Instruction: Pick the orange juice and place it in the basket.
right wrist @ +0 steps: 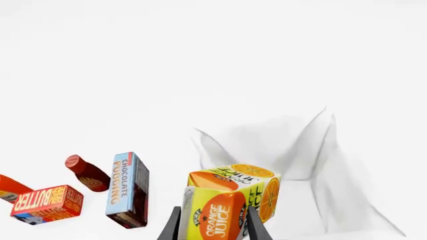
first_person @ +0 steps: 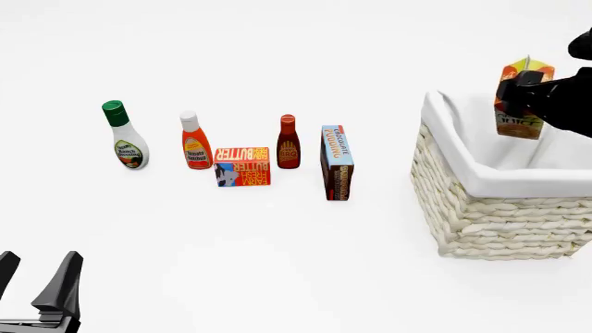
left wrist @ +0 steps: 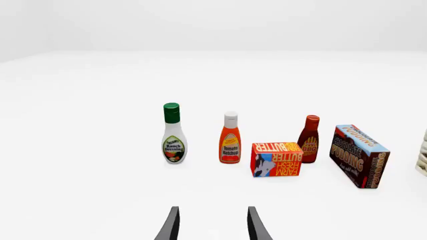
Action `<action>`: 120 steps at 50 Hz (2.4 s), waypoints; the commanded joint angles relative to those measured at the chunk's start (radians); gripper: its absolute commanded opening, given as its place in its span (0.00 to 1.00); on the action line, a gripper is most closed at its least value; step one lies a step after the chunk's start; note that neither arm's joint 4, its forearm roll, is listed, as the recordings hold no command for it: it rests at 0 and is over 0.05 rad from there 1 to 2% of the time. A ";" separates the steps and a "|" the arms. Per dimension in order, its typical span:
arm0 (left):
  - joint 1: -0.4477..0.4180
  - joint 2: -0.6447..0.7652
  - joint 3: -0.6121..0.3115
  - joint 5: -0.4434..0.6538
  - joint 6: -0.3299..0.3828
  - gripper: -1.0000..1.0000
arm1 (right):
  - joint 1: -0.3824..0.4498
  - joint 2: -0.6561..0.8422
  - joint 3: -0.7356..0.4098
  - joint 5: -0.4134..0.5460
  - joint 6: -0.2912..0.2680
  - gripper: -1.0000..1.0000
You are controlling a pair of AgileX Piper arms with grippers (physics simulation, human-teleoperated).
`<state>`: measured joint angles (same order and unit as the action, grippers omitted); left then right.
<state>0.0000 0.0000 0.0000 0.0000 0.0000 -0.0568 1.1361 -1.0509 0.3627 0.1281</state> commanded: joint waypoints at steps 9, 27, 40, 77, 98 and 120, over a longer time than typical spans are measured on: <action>0.000 0.000 0.000 0.000 0.000 1.00 | -0.027 0.044 0.048 -0.073 0.033 0.00; 0.000 0.000 0.000 0.000 0.000 1.00 | -0.043 0.092 0.058 -0.086 0.029 0.00; 0.000 0.000 0.000 0.000 0.000 1.00 | -0.053 0.153 0.047 -0.131 0.031 0.00; 0.000 0.000 0.000 0.000 0.000 1.00 | -0.123 0.332 0.086 -0.284 0.062 0.00; 0.000 0.000 0.000 0.000 0.000 1.00 | -0.146 0.351 0.073 -0.294 0.062 0.00; 0.000 0.000 0.000 0.000 0.000 1.00 | -0.131 0.288 0.093 -0.304 0.089 1.00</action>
<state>0.0000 0.0000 0.0000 0.0000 0.0000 -0.1913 1.4518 -0.9666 0.0619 0.2075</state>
